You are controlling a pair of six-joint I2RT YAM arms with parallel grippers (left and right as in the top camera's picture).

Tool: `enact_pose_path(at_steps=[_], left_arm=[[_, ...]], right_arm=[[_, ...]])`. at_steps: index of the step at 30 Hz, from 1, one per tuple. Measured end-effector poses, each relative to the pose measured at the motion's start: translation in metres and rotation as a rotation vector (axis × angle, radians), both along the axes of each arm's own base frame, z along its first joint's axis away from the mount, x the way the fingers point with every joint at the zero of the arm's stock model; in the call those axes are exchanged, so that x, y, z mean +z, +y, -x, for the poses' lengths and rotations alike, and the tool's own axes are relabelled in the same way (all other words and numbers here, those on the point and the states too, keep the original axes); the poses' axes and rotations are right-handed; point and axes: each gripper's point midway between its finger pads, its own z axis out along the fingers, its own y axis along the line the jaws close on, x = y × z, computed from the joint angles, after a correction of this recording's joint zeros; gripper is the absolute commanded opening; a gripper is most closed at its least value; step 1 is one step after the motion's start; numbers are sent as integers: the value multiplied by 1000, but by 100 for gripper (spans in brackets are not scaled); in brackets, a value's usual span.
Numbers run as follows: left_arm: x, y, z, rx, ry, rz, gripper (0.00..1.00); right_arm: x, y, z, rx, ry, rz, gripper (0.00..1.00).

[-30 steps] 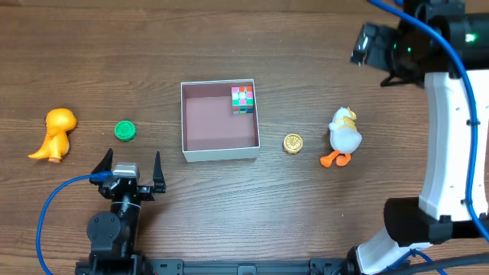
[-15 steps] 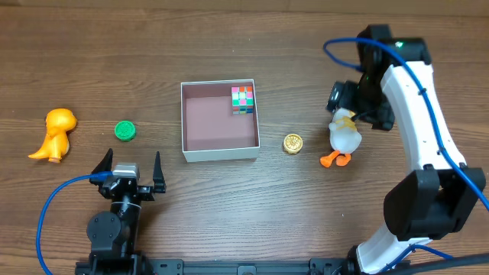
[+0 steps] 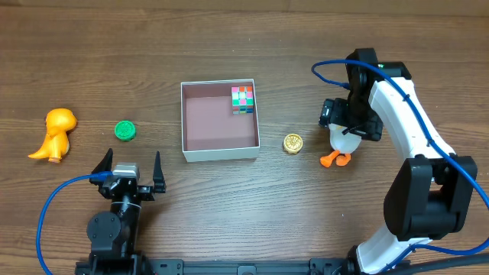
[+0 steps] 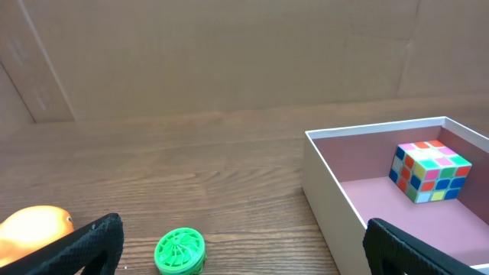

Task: Pack container
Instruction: 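Lower the right gripper and close it on the duck's head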

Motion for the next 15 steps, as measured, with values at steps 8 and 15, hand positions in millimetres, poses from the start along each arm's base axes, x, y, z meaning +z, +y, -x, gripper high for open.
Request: enact_pose_path(at_steps=[8, 15], left_arm=[[0, 0, 0, 0, 0, 0, 100], [0, 0, 0, 0, 0, 0, 100]], right_arm=[[0, -4, -5, 142, -14, 1, 100], [-1, -37, -8, 83, -28, 4, 100]])
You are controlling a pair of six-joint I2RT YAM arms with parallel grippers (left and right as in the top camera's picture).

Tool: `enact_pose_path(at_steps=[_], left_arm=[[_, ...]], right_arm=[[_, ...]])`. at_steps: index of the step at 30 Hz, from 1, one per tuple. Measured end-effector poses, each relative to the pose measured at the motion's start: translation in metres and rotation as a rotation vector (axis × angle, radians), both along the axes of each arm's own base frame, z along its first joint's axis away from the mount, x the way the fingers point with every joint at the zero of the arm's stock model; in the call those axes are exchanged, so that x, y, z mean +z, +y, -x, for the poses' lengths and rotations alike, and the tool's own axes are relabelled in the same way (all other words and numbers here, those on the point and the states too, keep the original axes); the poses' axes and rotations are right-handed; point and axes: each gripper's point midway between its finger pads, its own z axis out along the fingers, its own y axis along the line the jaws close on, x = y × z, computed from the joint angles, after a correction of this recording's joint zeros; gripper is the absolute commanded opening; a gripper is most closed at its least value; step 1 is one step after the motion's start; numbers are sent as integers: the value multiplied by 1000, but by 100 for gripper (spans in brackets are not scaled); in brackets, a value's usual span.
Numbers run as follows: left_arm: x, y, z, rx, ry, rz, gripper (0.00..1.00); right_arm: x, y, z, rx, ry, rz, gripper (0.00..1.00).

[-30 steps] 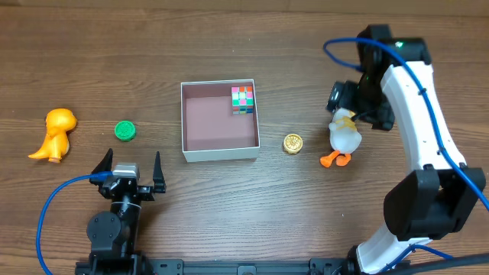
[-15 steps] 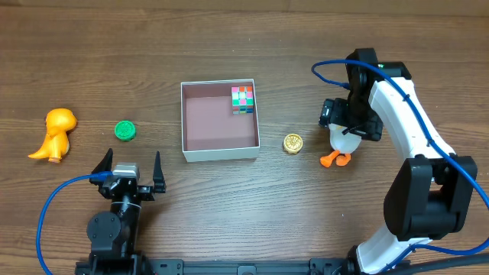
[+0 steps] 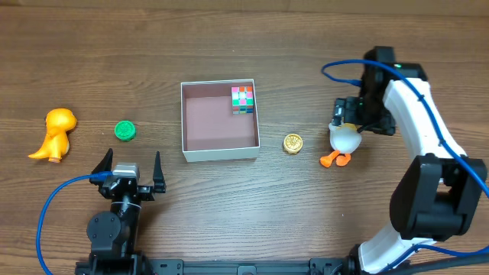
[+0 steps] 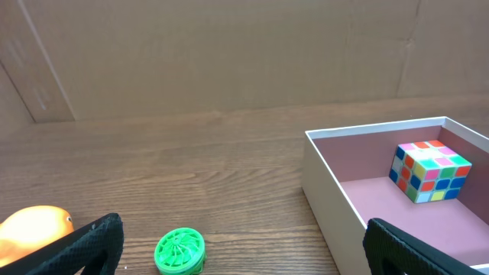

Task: Pack container
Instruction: 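Lower the right gripper and close it on the duck's head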

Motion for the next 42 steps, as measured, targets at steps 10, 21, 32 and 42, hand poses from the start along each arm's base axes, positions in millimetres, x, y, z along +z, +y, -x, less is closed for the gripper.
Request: enact_pose_path(at_steps=[10, 21, 32, 42], left_arm=[[0, 0, 0, 0, 0, 0, 100], [0, 0, 0, 0, 0, 0, 100], [0, 0, 0, 0, 0, 0, 100], [0, 0, 0, 0, 0, 0, 100]], right_arm=[[-16, 8, 15, 45, 50, -36, 100], [-21, 17, 13, 114, 39, -59, 100], [-30, 20, 9, 142, 14, -77, 100], [-33, 20, 8, 146, 17, -78, 100]])
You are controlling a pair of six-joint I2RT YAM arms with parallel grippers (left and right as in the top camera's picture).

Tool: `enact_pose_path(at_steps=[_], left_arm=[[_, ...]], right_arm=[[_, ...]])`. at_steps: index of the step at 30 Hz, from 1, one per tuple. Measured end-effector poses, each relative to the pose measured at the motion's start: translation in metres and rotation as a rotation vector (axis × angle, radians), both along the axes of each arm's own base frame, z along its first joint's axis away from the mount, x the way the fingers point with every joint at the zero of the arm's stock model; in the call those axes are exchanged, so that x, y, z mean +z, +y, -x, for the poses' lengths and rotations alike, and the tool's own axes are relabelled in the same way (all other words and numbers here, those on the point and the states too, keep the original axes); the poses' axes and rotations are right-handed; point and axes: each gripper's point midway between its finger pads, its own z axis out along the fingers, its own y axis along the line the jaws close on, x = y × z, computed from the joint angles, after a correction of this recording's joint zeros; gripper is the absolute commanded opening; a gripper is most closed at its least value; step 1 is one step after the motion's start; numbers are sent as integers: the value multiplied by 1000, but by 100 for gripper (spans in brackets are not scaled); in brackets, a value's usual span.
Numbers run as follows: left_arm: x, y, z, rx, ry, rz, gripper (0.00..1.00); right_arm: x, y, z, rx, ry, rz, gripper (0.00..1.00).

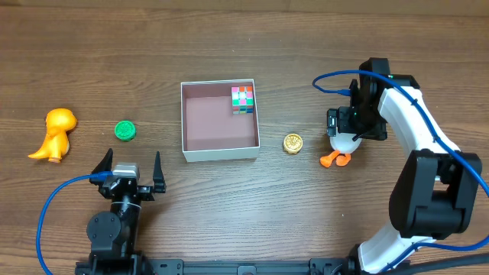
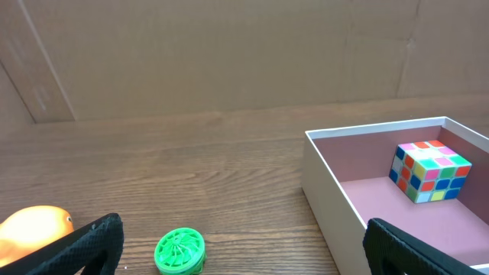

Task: Pack container
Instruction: 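Lower the right gripper and close it on the duck's head, then lift the duck and carry it left over the box with the right gripper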

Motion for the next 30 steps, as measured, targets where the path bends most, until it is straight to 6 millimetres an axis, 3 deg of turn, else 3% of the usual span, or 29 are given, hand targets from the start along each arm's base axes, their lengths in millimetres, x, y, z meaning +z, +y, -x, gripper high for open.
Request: enact_pose_path(at_steps=[10, 12, 15, 16, 20, 25, 30], left_arm=[[0, 0, 0, 0, 0, 0, 100], [0, 0, 0, 0, 0, 0, 100], [0, 0, 0, 0, 0, 0, 100], [0, 0, 0, 0, 0, 0, 100], [0, 0, 0, 0, 0, 0, 100], [0, 0, 0, 0, 0, 0, 100], [0, 0, 0, 0, 0, 0, 100]], right_arm=[[-23, 1, 3, -1, 62, -8, 98], [-23, 1, 4, -1, 63, -8, 89], [-23, 1, 3, -8, 63, -8, 65], [-23, 1, 4, -4, 63, -8, 62], [-23, 1, 3, -12, 61, -8, 59], [-22, 1, 6, -39, 76, -7, 48], [-2, 1, 6, -50, 104, -8, 45]])
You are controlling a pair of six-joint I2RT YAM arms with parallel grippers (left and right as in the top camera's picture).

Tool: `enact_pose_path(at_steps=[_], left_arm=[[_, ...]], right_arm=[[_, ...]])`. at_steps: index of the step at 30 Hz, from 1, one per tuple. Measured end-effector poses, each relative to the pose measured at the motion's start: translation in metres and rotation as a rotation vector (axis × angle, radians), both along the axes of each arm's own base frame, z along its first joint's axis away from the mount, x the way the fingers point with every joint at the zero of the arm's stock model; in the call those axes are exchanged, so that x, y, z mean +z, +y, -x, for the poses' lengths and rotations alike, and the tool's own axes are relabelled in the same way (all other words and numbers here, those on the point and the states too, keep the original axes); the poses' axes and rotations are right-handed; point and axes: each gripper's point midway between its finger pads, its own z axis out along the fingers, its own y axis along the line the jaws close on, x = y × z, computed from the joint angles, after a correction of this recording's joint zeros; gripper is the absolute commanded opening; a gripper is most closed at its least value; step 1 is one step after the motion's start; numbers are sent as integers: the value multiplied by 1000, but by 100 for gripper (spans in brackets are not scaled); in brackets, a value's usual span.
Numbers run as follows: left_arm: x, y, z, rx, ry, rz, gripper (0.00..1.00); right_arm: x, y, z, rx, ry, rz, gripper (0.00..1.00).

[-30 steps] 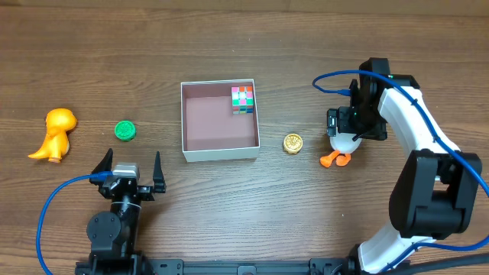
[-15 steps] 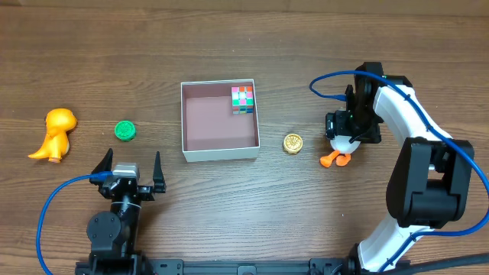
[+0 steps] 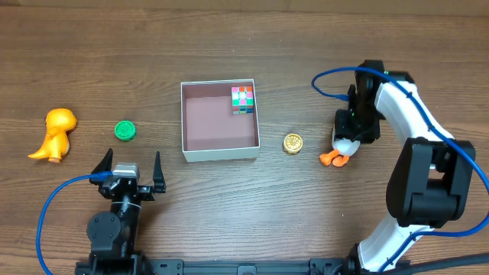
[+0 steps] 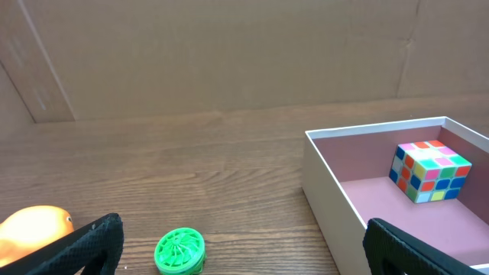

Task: Pack container
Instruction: 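Lift the duck and carry it left over the box with the right gripper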

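Observation:
A white box with a pink floor [image 3: 220, 155] [image 4: 328, 187] stands mid-table, a colourful cube [image 3: 242, 98] [image 4: 430, 171] in its far right corner. To its right lie a gold disc [image 3: 293, 143] and a penguin toy [image 3: 341, 147] with orange feet. My right gripper [image 3: 354, 126] is down over the penguin's head; its fingers are hidden from above. A green disc [image 3: 125, 131] [image 4: 180, 252] and an orange animal toy [image 3: 53, 134] [image 4: 32, 231] lie left of the box. My left gripper [image 3: 128, 169] [image 4: 244, 256] rests open near the front edge, short of the green disc.
A cardboard wall [image 4: 229, 53] closes the far side in the left wrist view. A blue cable [image 3: 332, 65] loops off the right arm above the penguin. Bare wood lies between the box and the gold disc.
My right gripper has shifted slightly right and turned at the wrist over the penguin, which now shows more black. The left arm and the other things are unchanged.
My right gripper was low against the penguin's upper left side. It then stood farther back and right of it, then back over its head. Now it sits turned on the head. The penguin's feet stay in place, and the left arm has stayed still.

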Motion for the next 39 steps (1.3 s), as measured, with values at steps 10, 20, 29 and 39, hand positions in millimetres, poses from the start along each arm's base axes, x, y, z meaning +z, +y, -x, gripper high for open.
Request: enact_pose_path(at_steps=[10, 20, 29, 39], left_arm=[[0, 0, 0, 0, 0, 0, 100], [0, 0, 0, 0, 0, 0, 100], [0, 0, 0, 0, 0, 0, 100], [0, 0, 0, 0, 0, 0, 100]], right_arm=[[110, 35, -52, 4, -188, -190, 37], [187, 153, -49, 242, -306, -430, 39], [189, 250, -19, 513, -351, -426, 44], [142, 270, -21, 568, -310, -345, 44]])
